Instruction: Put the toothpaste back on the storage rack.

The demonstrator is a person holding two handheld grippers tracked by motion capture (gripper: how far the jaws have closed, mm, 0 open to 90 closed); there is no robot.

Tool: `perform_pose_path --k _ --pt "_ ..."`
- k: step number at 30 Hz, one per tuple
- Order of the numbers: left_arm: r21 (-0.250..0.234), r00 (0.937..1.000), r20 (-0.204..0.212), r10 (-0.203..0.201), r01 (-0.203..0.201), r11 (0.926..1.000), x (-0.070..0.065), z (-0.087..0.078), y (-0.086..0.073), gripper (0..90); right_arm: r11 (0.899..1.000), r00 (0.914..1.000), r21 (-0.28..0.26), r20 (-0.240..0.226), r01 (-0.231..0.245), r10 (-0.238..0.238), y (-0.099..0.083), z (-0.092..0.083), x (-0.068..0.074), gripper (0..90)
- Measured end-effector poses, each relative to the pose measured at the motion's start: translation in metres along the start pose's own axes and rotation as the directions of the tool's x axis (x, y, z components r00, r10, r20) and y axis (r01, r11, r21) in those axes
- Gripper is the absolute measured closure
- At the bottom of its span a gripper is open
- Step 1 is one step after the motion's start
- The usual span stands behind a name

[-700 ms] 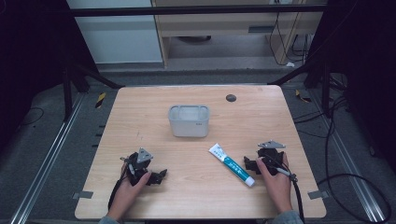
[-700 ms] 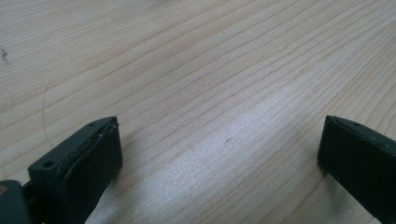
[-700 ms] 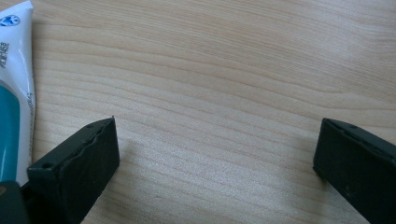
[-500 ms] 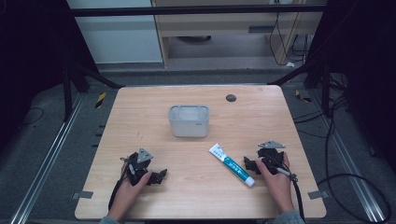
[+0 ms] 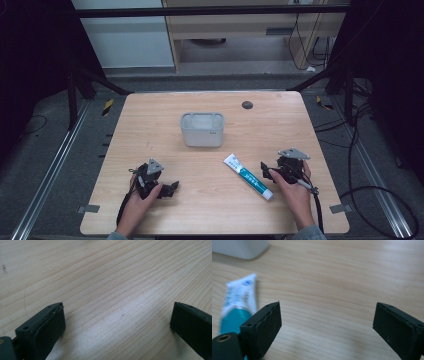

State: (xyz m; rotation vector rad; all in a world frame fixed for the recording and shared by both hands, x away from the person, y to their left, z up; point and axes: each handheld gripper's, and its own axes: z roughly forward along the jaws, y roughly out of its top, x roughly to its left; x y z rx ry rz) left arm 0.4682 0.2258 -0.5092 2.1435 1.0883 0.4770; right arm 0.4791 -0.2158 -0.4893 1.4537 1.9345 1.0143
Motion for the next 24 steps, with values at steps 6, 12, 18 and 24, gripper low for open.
perform_pose_path --k 6,12,18,24 --pt "-0.001 1.0 -0.004 -0.003 0.003 1.0 0.0 0.0 0.0 0.0 0.998 0.9945 -0.009 -0.082 0.065 -0.066 0.01 -0.012 0.015 14.1" --pt "-0.001 1.0 -0.004 -0.004 0.004 1.0 0.0 0.0 0.0 0.0 0.985 0.9789 0.023 -0.121 0.169 -0.165 0.022 -0.028 0.04 12.0" --pt "-0.001 1.0 -0.005 -0.005 0.005 1.0 0.0 0.0 0.0 0.0 0.944 0.9519 0.159 -0.15 0.29 -0.267 0.037 -0.028 0.057 16.8" --pt "-0.001 1.0 -0.004 -0.005 0.005 1.0 0.0 0.0 0.0 0.0 0.929 0.9477 0.226 -0.197 0.293 -0.251 0.055 -0.026 0.057 26.0"
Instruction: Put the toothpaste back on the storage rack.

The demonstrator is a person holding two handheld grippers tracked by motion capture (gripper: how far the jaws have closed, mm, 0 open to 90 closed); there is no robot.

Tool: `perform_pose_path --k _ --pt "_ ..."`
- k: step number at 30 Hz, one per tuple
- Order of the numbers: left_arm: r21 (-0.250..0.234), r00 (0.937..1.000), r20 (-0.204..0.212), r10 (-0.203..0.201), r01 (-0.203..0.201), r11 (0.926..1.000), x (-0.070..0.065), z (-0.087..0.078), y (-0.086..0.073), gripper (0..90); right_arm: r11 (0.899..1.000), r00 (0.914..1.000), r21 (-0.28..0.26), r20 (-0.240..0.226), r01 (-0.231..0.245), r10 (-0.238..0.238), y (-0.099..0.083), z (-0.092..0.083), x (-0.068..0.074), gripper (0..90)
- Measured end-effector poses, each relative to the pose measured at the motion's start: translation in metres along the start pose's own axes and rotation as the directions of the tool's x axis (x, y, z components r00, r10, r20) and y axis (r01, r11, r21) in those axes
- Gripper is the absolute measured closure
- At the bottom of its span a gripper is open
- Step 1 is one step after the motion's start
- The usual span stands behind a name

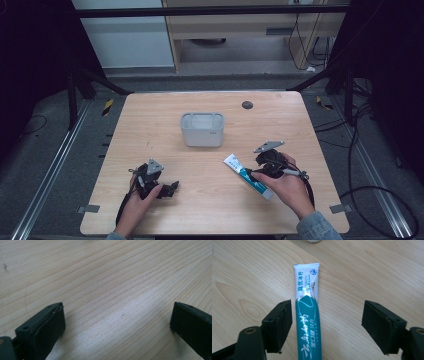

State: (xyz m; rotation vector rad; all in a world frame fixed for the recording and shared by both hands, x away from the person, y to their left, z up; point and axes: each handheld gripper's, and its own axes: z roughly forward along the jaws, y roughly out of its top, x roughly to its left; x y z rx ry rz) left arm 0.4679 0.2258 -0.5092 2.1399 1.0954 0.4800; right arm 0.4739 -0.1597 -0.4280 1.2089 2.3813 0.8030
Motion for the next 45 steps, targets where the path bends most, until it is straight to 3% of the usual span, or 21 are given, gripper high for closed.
perform_pose_path --k 6,13,19,31,37,42,45 --pt "0.0 1.0 0.0 -0.001 0.001 1.0 0.0 0.0 0.0 0.0 0.999 0.9997 0.037 -0.02 0.014 -0.013 0.009 -0.001 0.0 35.5" --pt "0.0 1.0 -0.005 -0.005 0.005 1.0 -0.001 0.0 0.0 0.0 0.994 0.9972 0.094 -0.046 0.063 -0.058 0.023 0.004 0.01 46.6" --pt "0.0 1.0 -0.004 -0.005 0.005 1.0 -0.001 0.0 0.0 0.0 0.987 0.9971 0.15 -0.058 0.057 -0.049 0.034 0.01 0.012 53.9" --pt "-0.001 1.0 -0.005 -0.005 0.005 1.0 -0.001 -0.001 -0.001 0.0 0.98 0.9956 0.187 -0.071 0.074 -0.062 0.043 0.019 0.018 59.9" --pt "-0.001 1.0 -0.004 -0.004 0.004 1.0 -0.001 -0.001 -0.001 0.0 0.971 0.995 0.231 -0.089 0.066 -0.047 0.047 0.037 0.022 62.7" --pt "-0.001 1.0 -0.004 -0.004 0.004 1.0 -0.001 -0.001 -0.001 0.0 0.958 0.9944 0.275 -0.091 0.078 -0.055 0.047 0.055 0.028 58.9" --pt "-0.001 1.0 -0.004 -0.004 0.004 1.0 -0.001 -0.001 -0.001 0.0 0.957 0.995 0.282 -0.091 0.066 -0.042 0.047 0.059 0.028 57.2"
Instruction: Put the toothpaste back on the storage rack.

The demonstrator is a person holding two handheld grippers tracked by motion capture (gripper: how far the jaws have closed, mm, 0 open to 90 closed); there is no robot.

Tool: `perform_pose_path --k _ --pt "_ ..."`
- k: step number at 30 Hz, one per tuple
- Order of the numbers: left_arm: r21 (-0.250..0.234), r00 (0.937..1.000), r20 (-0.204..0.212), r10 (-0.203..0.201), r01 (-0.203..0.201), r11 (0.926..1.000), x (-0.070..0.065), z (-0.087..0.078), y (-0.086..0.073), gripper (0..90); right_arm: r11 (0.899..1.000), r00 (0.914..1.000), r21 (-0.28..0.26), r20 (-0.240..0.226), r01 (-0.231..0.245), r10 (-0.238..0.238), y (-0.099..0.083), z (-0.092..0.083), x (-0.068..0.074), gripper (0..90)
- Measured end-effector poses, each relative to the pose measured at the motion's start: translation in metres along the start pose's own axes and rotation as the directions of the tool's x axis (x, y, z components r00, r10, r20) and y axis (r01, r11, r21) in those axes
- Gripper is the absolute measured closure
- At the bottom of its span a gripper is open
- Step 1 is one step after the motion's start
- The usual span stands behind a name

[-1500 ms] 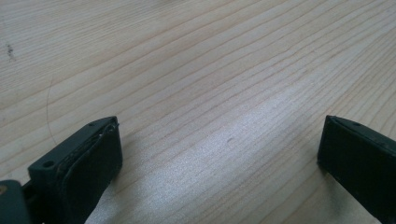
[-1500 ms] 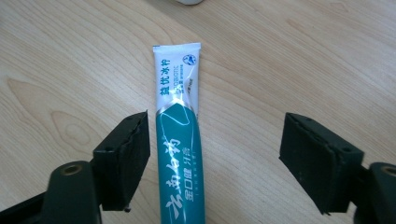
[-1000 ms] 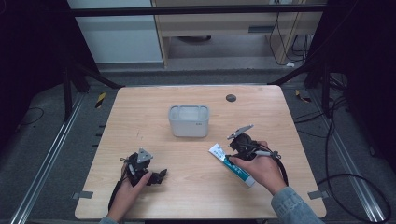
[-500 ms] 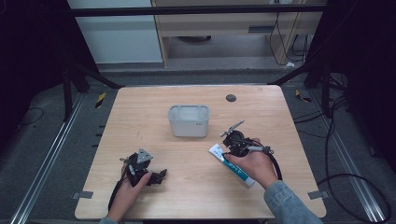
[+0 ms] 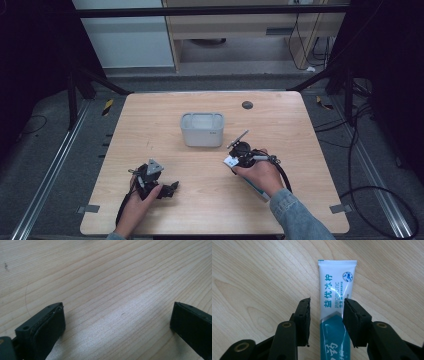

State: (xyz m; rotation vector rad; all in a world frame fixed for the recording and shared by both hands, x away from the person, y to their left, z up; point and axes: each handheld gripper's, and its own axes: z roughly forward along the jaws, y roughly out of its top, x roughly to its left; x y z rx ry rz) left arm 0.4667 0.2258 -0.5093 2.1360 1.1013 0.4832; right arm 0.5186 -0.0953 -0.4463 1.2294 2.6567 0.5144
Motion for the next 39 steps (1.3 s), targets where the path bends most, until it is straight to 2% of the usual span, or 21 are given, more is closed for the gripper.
perform_pose_path --k 8,18,29,39 --pt "0.0 1.0 0.001 0.001 -0.001 1.0 0.0 0.0 0.0 0.0 1.0 0.9997 0.017 0.004 -0.026 0.026 -0.001 0.008 -0.005 50.4" --pt "0.0 1.0 0.003 0.003 -0.003 1.0 0.0 0.0 0.0 0.0 0.998 0.9992 0.048 -0.004 -0.04 0.04 -0.001 0.017 -0.01 52.8" --pt "0.0 1.0 0.003 0.003 -0.003 1.0 0.0 0.0 0.0 0.0 0.997 0.9987 0.057 -0.022 -0.046 0.047 -0.003 0.022 -0.014 54.4" --pt "0.0 1.0 0.003 0.003 -0.003 1.0 0.0 0.0 0.0 0.0 0.997 0.9989 0.059 -0.018 -0.042 0.043 -0.004 0.023 -0.015 55.2"
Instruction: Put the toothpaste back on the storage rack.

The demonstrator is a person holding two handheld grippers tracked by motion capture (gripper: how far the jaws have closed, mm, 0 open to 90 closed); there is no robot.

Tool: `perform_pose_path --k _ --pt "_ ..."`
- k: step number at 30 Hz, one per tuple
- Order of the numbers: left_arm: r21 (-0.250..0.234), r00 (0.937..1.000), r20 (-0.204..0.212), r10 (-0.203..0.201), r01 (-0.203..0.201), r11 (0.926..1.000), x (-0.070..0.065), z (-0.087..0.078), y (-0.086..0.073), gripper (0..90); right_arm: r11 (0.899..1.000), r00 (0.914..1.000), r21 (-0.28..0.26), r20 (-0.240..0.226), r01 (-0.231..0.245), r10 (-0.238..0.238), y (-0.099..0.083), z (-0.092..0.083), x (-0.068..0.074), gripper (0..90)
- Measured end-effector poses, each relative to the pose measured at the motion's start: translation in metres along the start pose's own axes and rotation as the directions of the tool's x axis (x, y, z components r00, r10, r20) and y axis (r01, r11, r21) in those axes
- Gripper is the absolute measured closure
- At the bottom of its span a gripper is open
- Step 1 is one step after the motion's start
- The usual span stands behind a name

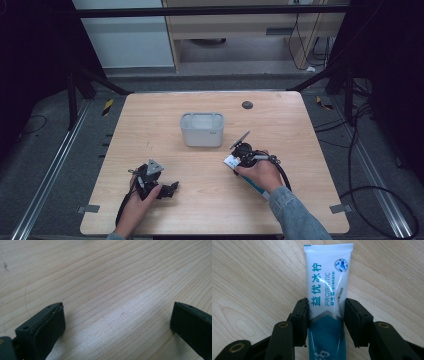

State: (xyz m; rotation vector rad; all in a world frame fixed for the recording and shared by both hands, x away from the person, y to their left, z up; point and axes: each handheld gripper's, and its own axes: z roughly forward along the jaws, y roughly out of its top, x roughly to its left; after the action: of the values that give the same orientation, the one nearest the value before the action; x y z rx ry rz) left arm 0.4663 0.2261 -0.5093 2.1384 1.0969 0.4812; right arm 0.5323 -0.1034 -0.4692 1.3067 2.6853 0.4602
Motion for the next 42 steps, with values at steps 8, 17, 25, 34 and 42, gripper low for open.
perform_pose_path --k 8,17,25,34,42 --pt "0.0 1.0 0.0 0.0 0.0 1.0 0.0 0.0 0.0 0.0 1.0 0.9999 0.003 0.01 0.006 -0.006 0.0 -0.001 0.001 58.0" --pt "0.0 1.0 0.0 0.001 -0.001 1.0 0.0 0.0 0.0 0.0 1.0 0.9992 0.0 0.037 0.018 -0.018 0.0 -0.003 0.002 64.6" --pt "0.0 1.0 0.0 0.001 -0.001 1.0 0.0 0.0 0.0 0.0 1.0 0.9993 0.0 0.037 0.007 -0.007 0.0 -0.003 0.001 66.9" --pt "0.0 1.0 0.0 0.0 0.0 1.0 0.0 0.0 0.0 0.0 1.0 0.9999 -0.01 0.015 -0.006 0.006 -0.002 -0.005 -0.003 72.4" --pt "0.0 1.0 0.0 0.0 0.0 1.0 0.0 0.0 0.0 0.0 0.997 0.9995 -0.07 -0.002 -0.033 0.032 -0.007 -0.012 -0.008 79.1"
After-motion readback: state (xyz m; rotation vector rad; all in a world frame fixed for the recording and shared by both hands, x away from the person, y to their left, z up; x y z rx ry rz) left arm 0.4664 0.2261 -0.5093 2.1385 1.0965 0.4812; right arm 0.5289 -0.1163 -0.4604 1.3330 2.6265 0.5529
